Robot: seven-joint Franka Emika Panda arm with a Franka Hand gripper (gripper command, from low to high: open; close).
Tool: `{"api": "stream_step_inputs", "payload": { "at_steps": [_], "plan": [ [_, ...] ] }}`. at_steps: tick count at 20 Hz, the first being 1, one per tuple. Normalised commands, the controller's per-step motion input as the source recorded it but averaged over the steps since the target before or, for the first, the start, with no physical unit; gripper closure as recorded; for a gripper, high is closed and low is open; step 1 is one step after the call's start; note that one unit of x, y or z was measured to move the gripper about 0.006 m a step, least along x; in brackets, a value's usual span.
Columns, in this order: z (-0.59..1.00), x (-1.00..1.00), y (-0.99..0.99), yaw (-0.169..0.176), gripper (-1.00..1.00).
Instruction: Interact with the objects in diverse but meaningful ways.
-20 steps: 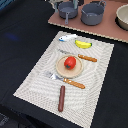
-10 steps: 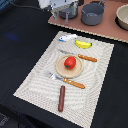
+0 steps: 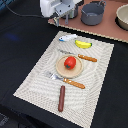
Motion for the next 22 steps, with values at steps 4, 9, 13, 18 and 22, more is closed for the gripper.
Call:
{"api": "stream_step_inputs", "payload": {
  "at_steps": [4,9,13,18,22],
  "plan": [
    [0.09,0.6,-0.06,0.06,-1.0],
    [0.07,0.68,-0.09,0.038,-1.0],
    [0.14,0.7,-0.04,0.033,-1.0],
    [0.09,0.38,0.0,0.119,-1.0],
    [0.02,0.28,0.0,0.159,-1.0]
  ]
}}
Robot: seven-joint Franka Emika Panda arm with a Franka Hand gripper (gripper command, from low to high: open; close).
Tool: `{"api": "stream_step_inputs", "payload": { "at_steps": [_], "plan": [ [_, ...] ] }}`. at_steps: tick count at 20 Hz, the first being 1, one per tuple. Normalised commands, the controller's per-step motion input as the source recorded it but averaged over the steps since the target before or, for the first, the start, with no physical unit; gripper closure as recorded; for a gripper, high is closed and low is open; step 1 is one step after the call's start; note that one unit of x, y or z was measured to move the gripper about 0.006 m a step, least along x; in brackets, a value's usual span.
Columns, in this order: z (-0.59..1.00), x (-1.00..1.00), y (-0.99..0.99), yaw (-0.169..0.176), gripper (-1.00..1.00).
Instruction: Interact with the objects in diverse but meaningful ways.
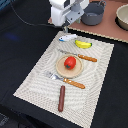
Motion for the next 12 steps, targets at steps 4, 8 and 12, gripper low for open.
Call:
{"api": "stream_step_inputs", "payload": {
  "at_steps": [4,8,12],
  "plan": [
    [0.0,0.28,0.0,0.169,-1.0],
    [0.0,0.52,-0.05,0.098,-1.0],
    [-0.06,0.66,-0.07,0.052,-1.0]
  ]
}}
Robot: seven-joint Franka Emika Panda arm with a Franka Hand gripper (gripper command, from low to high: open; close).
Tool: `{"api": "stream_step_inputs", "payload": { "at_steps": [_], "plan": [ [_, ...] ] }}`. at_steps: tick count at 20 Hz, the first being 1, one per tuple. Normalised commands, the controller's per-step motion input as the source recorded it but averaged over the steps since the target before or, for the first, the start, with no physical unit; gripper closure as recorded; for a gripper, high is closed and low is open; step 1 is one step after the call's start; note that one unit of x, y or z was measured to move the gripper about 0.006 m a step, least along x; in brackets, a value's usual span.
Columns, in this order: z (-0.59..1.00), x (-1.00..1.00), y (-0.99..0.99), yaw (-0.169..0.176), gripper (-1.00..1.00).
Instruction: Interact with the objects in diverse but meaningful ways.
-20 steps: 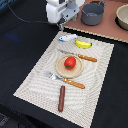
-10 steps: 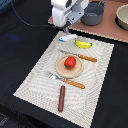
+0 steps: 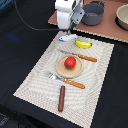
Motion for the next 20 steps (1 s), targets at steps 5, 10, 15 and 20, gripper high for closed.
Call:
{"api": "stream_step_inputs", "payload": {
  "at_steps": [5,10,15,20],
  "plan": [
    [-0.07,0.76,-0.01,0.021,-1.0],
    [-0.05,0.57,-0.01,0.041,-1.0],
    [0.0,0.64,0.0,0.002,-1.0],
    [-0.15,0.43,-0.02,0.002,-1.0]
  ]
}}
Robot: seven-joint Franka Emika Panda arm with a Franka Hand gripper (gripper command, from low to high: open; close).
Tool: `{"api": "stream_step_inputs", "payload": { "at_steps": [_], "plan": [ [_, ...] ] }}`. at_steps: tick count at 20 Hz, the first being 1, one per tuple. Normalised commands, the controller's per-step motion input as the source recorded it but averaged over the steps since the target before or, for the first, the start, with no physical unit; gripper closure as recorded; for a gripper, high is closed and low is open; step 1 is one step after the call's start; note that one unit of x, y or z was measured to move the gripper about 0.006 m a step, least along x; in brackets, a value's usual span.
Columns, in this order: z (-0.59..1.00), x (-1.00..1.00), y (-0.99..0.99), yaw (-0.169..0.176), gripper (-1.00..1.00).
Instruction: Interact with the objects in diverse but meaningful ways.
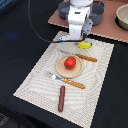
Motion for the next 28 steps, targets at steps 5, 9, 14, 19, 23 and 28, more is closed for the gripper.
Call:
{"api": "stream_step_inputs", "payload": {
  "at_steps": [5,9,14,19,23,28],
  "plan": [
    [-0.3,0.35,0.0,0.003,-1.0],
    [-0.27,0.25,0.0,0.013,-1.0],
    [-0.09,0.24,0.0,0.025,1.0],
    [-0.02,0.34,0.0,0.026,1.0],
    [-0.01,0.37,0.0,0.024,1.0],
    [0.0,0.35,0.0,0.022,1.0]
  ]
}}
